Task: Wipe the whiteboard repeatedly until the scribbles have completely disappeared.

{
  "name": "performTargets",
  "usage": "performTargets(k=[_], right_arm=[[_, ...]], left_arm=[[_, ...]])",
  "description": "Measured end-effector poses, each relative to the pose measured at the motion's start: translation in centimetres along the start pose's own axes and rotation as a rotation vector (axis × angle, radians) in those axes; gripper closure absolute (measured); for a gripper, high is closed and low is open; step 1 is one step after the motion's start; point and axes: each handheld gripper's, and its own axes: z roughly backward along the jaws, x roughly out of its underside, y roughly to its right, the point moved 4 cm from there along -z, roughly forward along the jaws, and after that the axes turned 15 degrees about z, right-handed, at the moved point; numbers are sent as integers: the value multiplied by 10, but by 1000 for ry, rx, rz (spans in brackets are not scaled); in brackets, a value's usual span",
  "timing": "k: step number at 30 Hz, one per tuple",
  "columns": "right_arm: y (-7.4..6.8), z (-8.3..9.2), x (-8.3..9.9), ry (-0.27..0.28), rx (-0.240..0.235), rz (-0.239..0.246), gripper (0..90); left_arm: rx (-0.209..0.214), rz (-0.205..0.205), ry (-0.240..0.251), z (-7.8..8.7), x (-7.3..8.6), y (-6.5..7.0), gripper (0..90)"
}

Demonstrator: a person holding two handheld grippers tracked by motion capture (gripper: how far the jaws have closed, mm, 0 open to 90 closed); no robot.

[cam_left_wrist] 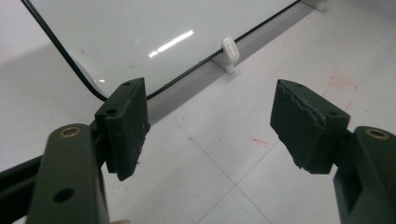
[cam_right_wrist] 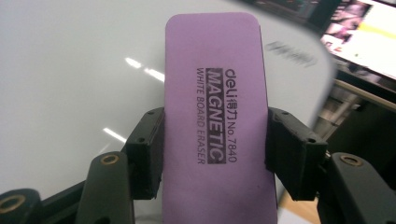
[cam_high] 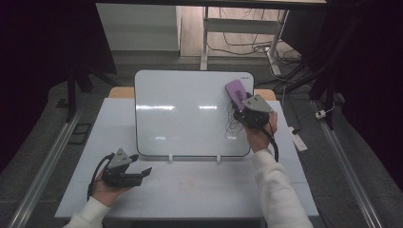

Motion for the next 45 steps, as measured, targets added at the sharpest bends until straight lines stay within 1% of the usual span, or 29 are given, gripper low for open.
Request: performTargets(k=[2,5,8,11,13,14,17,19,23,25,27,29,31,32,33,34,35,39,41,45], right_arm=[[-14,4,5,2,-27,31,411],[-35,13,13,-2,-73,53,411],[-51,21,22,-15,-119,82,411],[-61,27,30,-27,-141,98,411],[-62,29,32,-33,-144,118,411],[-61,29,32,-31,-147,123,411],[-53,25,28,-29,-120,127,411],[-43,20,23,-25,-97,109,411],[-18,8,9,-17,-46,58,411],[-6,3,3,-11,-19,41,411],[4,-1,-1,-8,-2,17,411],[10,-4,-3,-8,5,4,411],[10,-5,-3,-8,7,5,411],[8,-4,-3,-10,11,17,411],[5,-2,-2,-12,4,22,411],[1,-1,-2,-15,-12,24,411],[-4,1,0,-18,-24,39,411],[-32,12,14,-31,-62,125,411],[-43,18,21,-34,-83,135,411],[-60,28,33,-42,-122,147,412]], left_arm=[[0,-1,-1,0,0,0,288],[0,-1,-1,0,0,0,288],[0,-2,-1,0,0,1,288],[-1,-3,-1,0,0,1,288],[-1,-5,-3,0,0,1,288],[-2,-6,-3,0,0,1,288],[-2,-8,-3,0,0,2,288],[-2,-7,-3,0,0,2,288],[-2,-9,-3,0,0,1,288],[0,-8,-2,0,1,1,288],[1,-6,-1,0,1,1,288],[3,-5,-2,0,1,0,288],[3,-6,-3,0,1,0,288],[3,-4,-2,0,1,0,288],[3,-5,-1,0,1,0,288],[3,-4,0,1,1,0,288],[3,-3,0,1,0,0,288],[2,-5,0,1,1,0,288],[1,-5,-1,0,1,0,288],[0,-7,-2,0,0,1,288]])
